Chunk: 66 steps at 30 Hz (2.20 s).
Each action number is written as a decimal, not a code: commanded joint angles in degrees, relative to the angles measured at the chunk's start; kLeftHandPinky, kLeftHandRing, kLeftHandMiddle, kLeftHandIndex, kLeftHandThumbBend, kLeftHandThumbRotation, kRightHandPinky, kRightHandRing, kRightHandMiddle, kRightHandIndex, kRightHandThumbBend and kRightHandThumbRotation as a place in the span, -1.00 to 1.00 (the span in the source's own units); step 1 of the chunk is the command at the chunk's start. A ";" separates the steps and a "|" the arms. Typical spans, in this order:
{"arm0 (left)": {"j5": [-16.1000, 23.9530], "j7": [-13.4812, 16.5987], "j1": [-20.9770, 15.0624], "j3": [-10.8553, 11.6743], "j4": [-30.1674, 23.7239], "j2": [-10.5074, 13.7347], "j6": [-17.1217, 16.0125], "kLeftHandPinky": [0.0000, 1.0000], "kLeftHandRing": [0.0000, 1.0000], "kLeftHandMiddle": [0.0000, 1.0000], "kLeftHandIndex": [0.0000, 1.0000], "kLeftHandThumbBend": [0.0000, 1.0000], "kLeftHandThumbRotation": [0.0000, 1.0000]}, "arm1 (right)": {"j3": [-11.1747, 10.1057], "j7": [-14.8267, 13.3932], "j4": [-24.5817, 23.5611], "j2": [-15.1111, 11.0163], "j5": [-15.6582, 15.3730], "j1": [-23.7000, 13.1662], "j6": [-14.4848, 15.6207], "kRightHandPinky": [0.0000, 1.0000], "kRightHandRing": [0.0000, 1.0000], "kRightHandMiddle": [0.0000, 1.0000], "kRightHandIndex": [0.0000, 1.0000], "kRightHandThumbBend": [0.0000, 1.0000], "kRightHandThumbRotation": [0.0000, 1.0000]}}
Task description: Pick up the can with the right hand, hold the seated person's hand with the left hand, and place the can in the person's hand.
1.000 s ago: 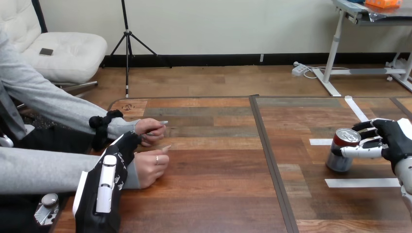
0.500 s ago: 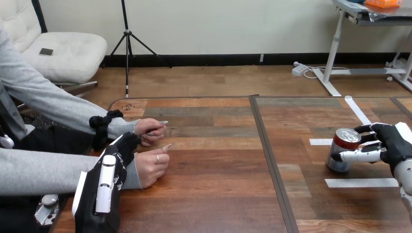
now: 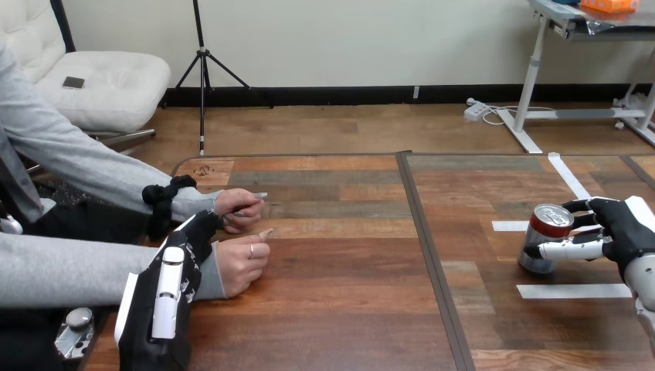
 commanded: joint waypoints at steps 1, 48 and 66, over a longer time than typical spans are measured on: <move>-0.08 -0.65 -3.86 0.09 -0.50 0.57 -0.79 0.90 0.84 0.68 0.57 -0.32 0.95 | 0.40 0.10 -0.42 0.69 0.03 -3.51 -0.22 0.20 0.40 0.45 0.51 1.00 -0.84; -0.28 -0.96 -4.27 0.40 0.62 0.30 -1.77 0.96 0.86 0.68 0.47 -0.28 0.91 | 0.29 -4.21 -0.22 2.23 0.40 -3.12 -2.88 0.13 0.22 0.29 0.36 0.95 -0.98; 0.28 -0.50 -4.08 0.28 0.44 0.34 -1.96 0.92 0.84 0.67 0.46 -0.30 0.95 | 0.89 -10.00 -0.20 3.22 -0.57 -2.79 -5.00 -0.11 -0.01 0.05 0.07 0.72 -1.00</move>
